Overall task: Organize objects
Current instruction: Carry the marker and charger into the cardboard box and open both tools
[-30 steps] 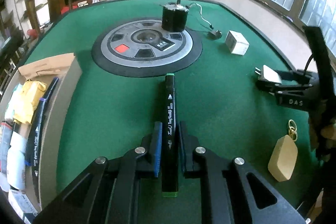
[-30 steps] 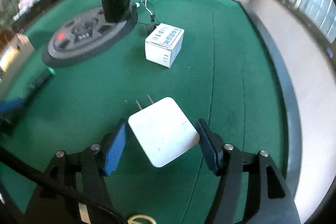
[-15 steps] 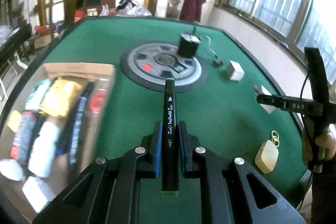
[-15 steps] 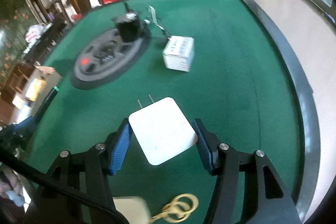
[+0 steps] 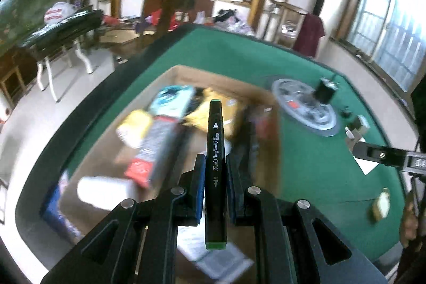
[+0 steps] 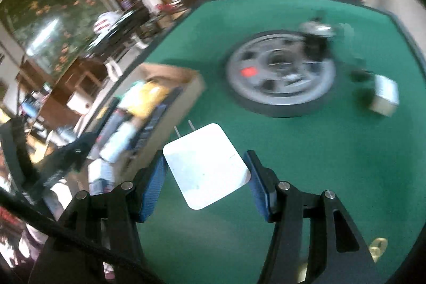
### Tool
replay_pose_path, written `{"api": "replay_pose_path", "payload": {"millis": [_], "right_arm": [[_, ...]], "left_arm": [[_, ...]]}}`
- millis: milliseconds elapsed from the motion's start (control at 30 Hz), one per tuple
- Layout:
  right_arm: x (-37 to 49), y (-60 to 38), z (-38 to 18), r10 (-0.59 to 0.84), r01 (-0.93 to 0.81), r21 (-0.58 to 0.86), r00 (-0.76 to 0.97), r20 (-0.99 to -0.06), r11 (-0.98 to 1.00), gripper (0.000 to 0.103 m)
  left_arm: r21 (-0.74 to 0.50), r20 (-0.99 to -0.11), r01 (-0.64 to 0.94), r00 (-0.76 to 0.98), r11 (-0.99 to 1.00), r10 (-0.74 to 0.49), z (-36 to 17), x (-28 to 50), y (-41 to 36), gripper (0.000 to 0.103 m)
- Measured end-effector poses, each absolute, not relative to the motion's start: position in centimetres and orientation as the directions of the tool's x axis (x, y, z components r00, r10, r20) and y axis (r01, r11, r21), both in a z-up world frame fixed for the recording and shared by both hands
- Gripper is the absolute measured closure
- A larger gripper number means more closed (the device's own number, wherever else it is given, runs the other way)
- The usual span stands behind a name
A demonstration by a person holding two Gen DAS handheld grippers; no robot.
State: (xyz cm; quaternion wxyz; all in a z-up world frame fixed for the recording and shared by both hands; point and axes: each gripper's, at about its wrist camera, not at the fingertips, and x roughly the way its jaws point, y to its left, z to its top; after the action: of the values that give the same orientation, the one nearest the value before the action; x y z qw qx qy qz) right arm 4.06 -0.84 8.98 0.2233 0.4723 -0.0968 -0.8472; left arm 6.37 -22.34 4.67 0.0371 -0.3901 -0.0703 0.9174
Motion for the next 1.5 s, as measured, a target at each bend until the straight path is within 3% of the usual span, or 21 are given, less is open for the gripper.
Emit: {"api": "replay_pose_path", "payload": {"millis": [267, 500, 667, 733, 767, 833, 900, 1133, 1200, 1500], "right_arm": [[2.0, -10.8, 6.6, -0.542, 0.366, 0.425, -0.326, -0.775, -0.828, 0.045], [1.1, -15.6, 5.7, -0.552, 0.389, 0.433, -0.279, -0.786, -0.813, 0.045], [2.2, -17.1, 4.3, -0.509, 0.389, 0.390, -0.273, -0.817, -0.834, 0.046], [2.8, -17.4, 4.1, -0.491, 0.397, 0.364, -0.290, -0.821, -0.843, 0.051], [3.1, -17.5, 4.2, -0.487, 0.403, 0.354, -0.296, -0.822, -0.844, 0.052], [3.7, -17.7, 4.3, -0.465, 0.410, 0.321, -0.322, -0.825, -0.854, 0.052], [4.4, -18.0, 4.3, -0.438, 0.424, 0.277, -0.350, -0.828, -0.862, 0.052], [6.2, -18.5, 4.7, -0.402, 0.469, 0.193, -0.400, -0.824, -0.862, 0.051], [6.8, -18.2, 5.5, -0.406, 0.475, 0.180, -0.431, -0.806, -0.862, 0.051], [8.2, -14.3, 8.1, -0.408, 0.409, 0.193, -0.545, -0.732, -0.892, 0.046]], "left_arm": [[-0.128, -0.738, 0.004, -0.668, -0.992, 0.093, 1.6, 6.3, -24.5, 0.091], [-0.208, -0.754, 0.003, -0.637, -0.978, 0.158, 0.0, 5.8, -26.2, 0.088], [-0.222, -0.711, 0.004, -0.684, -0.975, 0.159, 1.2, 7.2, -26.9, 0.088], [-0.237, -0.690, 0.012, -0.706, -0.971, 0.160, 2.0, 7.7, -27.6, 0.088], [-0.247, -0.679, 0.021, -0.717, -0.969, 0.157, 2.5, 8.1, -28.0, 0.086], [-0.246, -0.662, 0.049, -0.738, -0.968, 0.131, 3.4, 8.6, -28.5, 0.071], [-0.230, -0.637, 0.089, -0.766, -0.969, 0.081, 4.2, 9.2, -28.8, 0.045], [-0.097, -0.582, 0.228, -0.803, -0.969, -0.131, 5.9, 10.7, -28.7, 0.039], [-0.080, -0.580, 0.245, -0.800, -0.966, -0.155, 6.0, 10.9, -28.6, 0.032], [-0.013, -0.552, 0.290, -0.800, -0.957, -0.235, 6.9, 12.1, -26.6, 0.025]]}}
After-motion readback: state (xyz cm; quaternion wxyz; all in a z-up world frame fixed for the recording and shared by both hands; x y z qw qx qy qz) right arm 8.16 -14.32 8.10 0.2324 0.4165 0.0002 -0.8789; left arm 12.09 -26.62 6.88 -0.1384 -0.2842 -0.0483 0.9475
